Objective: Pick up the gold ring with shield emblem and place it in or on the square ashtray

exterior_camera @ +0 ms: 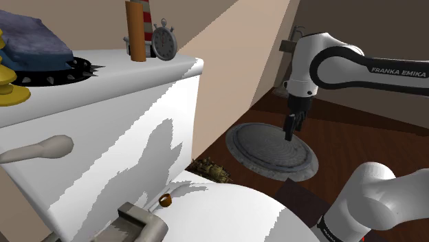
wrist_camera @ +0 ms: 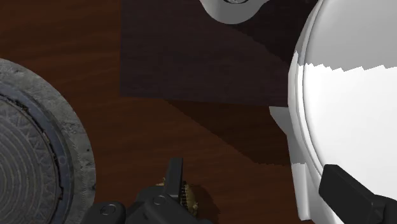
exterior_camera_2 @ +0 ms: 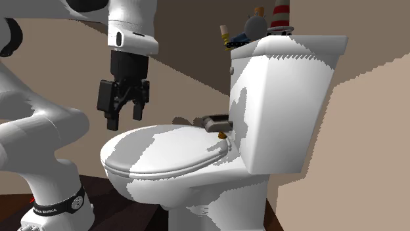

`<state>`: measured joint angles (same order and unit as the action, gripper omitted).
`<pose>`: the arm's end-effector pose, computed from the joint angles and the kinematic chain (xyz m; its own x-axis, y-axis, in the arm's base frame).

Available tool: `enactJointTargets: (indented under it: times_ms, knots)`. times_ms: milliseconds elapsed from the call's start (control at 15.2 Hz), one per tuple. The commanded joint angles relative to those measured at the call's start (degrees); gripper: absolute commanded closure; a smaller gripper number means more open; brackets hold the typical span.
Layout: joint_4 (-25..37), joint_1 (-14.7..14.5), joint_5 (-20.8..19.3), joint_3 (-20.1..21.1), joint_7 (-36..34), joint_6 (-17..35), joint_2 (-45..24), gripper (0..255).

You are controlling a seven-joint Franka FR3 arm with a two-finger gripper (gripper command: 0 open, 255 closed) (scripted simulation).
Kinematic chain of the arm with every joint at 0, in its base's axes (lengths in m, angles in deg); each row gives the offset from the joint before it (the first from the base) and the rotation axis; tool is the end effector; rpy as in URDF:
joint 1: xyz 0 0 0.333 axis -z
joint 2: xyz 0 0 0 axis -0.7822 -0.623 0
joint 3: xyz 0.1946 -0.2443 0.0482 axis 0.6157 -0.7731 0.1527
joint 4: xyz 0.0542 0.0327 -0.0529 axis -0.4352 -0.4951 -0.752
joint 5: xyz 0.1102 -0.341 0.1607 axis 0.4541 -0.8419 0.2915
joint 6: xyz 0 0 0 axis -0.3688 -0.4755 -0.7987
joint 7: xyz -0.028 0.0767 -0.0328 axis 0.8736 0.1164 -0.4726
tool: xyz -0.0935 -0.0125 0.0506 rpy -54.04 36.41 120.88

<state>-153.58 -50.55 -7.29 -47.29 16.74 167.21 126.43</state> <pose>0.2941 0.0043 0.5400 0.9877 -0.0057 -0.1565 0.0058 -0.9973 0.0729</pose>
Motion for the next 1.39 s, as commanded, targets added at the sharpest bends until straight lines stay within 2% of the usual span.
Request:
enactJointTargets:
  times_ms: [0,396,792,1320]
  knots:
    - [0.0,0.0,0.0,0.0,0.0,0.0,0.0,0]
    - [-5.08,-3.37,5.94,5.44,-5.73,11.02,-1.05,0]
    - [-7.59,-6.48,10.84,11.57,-11.17,23.16,-5.3,0]
    - [-6.51,-8.64,13.82,20.64,-18.9,39.91,-15.56,0]
